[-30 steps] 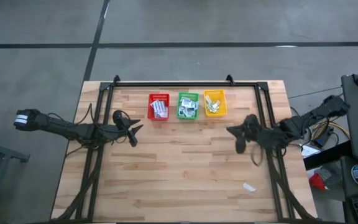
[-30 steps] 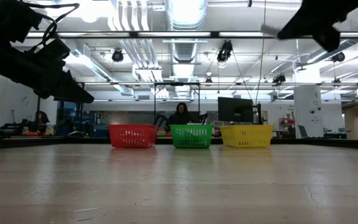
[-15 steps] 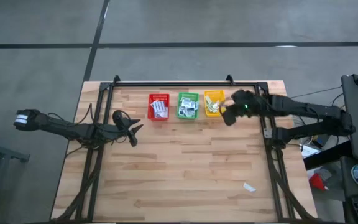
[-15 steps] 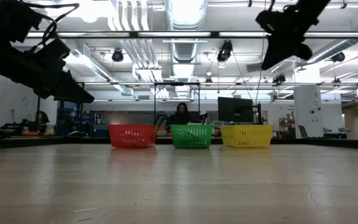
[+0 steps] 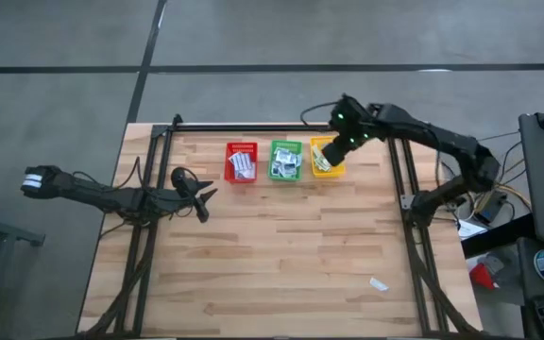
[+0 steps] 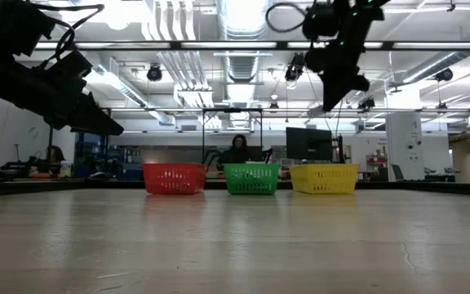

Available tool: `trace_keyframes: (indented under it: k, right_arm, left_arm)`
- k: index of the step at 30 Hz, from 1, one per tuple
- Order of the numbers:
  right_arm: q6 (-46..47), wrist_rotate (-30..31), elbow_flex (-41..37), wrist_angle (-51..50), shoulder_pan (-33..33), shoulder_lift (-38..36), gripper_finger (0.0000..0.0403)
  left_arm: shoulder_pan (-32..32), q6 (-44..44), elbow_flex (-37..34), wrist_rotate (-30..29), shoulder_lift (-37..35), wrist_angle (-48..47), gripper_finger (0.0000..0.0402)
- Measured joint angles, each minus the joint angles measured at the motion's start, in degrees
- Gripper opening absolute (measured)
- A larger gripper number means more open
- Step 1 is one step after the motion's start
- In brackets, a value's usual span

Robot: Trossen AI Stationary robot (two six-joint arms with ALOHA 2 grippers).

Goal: Pick & Place First Aid Supplies
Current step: Put the green bandage into the yellow basket

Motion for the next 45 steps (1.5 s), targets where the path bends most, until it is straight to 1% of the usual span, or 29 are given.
trace_keyframes:
  k: [3, 6, 11, 18, 21, 27, 38, 41, 45]
  right_arm:
    - [-3.0, -0.4, 3.6, -3.8, -2.0, 5.0, 0.0008]
    - [-5.7, -0.4, 5.7, -5.8, -3.4, 9.3, 0.0008]
    - [-9.2, -0.9, 5.3, -5.4, -4.6, 14.7, 0.0008]
    - [-11.9, -1.6, 4.5, -3.6, -4.8, 20.2, 0.0008]
    - [-12.3, -1.6, 4.5, -1.7, -4.8, 21.5, 0.0008]
    - [-13.6, -1.2, 4.3, -1.3, -4.9, 23.4, 0.0008]
    - [-20.8, -1.3, 4.2, -0.7, -4.9, 24.3, 0.0009]
    - [-23.4, -1.5, 4.2, -0.6, -4.9, 24.3, 0.0018]
    - [-24.2, -1.5, 4.2, -0.2, -4.9, 24.3, 0.0046]
  left_arm:
    - [0.0, 0.0, 0.0, 0.0, 0.0, 0.0, 0.0133]
    - [0.0, 0.0, 0.0, 0.0, 0.0, 0.0, 0.0133]
    - [0.0, 0.1, 0.0, 0.0, 0.0, 0.0, 0.0133]
    - [0.0, 0.2, 0.0, -0.1, 0.0, 0.0, 0.0133]
    - [0.0, 0.2, 0.0, -0.1, 0.0, 0.0, 0.0133]
    - [0.0, 0.2, 0.0, -0.1, 0.0, 0.0, 0.0133]
    - [0.0, 0.4, 0.0, -0.4, 0.0, 0.0, 0.0133]
    - [0.0, 0.4, 0.0, -0.4, 0.0, -0.1, 0.0133]
    - [0.0, 0.4, 0.0, -0.3, 0.0, 0.0, 0.0133]
